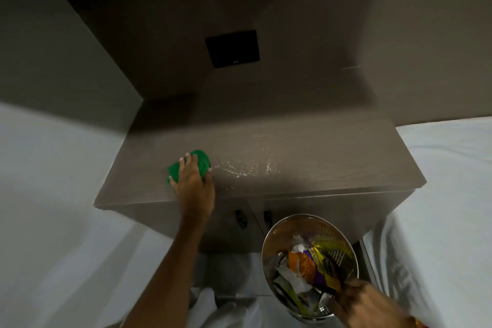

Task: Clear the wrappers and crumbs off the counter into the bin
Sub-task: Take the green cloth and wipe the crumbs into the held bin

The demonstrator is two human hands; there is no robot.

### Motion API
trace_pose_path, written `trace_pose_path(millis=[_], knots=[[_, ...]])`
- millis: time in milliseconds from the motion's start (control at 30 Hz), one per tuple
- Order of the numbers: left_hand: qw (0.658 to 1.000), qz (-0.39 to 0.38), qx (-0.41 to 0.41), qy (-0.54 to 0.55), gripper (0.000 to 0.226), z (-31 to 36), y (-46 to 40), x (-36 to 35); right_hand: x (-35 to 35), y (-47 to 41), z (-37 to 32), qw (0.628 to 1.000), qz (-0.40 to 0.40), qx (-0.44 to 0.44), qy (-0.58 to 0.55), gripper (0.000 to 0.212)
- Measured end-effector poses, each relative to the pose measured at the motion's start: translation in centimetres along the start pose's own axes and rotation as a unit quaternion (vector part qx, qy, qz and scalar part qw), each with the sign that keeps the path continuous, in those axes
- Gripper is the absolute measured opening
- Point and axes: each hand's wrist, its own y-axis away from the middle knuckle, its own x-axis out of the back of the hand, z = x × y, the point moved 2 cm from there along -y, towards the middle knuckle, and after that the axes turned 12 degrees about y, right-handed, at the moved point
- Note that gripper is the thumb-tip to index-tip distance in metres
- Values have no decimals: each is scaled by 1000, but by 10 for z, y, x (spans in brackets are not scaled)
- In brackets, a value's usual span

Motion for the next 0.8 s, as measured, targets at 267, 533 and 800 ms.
trace_pose_path(millis=[267,533,800], knots=[[986,-89,-67,124,51,86,57,-54,-30,-12,2,995,9,85,-51,26],[851,-125,139,492,15,87,44,-26,-3,-23,11,991,-53,101,-71,16],[940,10,55,338,45,55,-20,-8,5,-25,12,993,-34,95,-65,25]])
